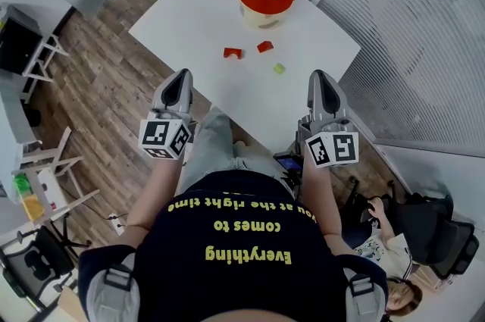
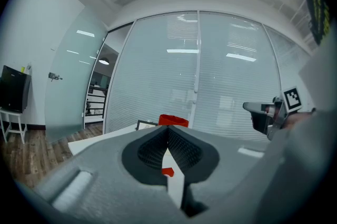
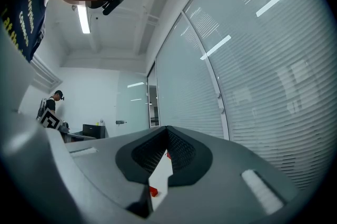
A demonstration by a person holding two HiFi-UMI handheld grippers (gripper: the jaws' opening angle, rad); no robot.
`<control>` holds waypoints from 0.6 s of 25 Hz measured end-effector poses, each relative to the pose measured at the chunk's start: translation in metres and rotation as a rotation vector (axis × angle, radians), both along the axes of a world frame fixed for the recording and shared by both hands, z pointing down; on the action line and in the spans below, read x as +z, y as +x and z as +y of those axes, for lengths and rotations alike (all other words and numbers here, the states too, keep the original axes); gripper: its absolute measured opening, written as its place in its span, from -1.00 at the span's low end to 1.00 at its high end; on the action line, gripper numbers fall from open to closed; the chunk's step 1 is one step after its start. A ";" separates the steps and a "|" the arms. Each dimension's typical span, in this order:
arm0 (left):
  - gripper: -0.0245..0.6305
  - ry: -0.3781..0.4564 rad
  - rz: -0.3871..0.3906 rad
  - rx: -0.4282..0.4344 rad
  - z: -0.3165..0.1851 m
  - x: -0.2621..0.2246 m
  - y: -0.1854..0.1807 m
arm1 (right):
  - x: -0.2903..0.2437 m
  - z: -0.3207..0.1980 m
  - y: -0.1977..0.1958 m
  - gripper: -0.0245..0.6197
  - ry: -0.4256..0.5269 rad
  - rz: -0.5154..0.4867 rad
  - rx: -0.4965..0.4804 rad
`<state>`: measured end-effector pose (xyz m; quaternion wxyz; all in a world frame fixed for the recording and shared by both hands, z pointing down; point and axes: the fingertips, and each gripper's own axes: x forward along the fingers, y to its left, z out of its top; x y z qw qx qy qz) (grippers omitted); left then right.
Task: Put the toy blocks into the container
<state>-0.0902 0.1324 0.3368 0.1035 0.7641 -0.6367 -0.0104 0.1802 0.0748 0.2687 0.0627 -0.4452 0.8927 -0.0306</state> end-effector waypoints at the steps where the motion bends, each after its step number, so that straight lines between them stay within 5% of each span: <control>1: -0.93 0.001 -0.001 0.006 -0.004 0.000 0.000 | 0.000 -0.002 0.000 -0.91 0.000 -0.001 0.006; 15: -0.93 -0.004 0.006 0.133 -0.098 0.002 0.000 | 0.008 -0.057 -0.011 -0.91 -0.025 0.015 0.086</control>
